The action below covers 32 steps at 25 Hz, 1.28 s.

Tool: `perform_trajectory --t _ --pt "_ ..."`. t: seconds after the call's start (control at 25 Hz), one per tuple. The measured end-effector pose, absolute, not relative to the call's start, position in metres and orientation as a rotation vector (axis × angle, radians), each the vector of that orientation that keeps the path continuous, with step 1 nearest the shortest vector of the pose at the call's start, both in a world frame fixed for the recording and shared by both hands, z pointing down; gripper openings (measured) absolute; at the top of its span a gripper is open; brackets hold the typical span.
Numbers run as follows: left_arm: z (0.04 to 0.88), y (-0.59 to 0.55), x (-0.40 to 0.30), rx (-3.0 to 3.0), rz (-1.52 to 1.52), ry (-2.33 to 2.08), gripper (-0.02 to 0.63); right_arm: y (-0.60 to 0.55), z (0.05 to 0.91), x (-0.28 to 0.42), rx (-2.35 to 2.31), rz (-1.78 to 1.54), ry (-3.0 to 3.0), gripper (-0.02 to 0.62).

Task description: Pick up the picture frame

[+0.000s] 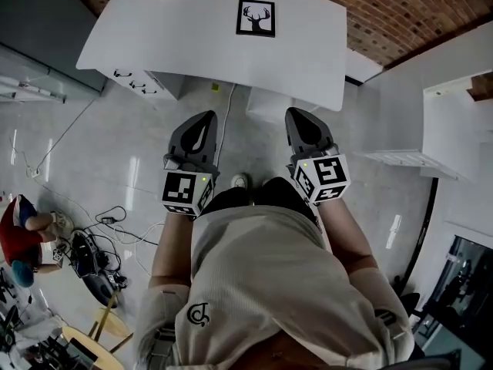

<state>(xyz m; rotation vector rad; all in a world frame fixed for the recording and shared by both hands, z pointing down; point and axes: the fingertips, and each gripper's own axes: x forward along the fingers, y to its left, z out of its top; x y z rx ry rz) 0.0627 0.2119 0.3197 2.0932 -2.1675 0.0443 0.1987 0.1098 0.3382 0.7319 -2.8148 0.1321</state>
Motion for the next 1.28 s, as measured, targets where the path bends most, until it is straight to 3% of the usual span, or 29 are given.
perform_trajectory --t 0.76,1.28 --pt "0.346 0.028 -0.043 2.121 0.185 -2.129 0.012 -0.069 0.379 0.074 0.716 0.144 -2.758 0.006" --pt "0.372 -0.097 -0.094 2.183 0.194 -2.025 0.012 -0.199 0.436 0.038 0.811 0.307 -2.582 0.007"
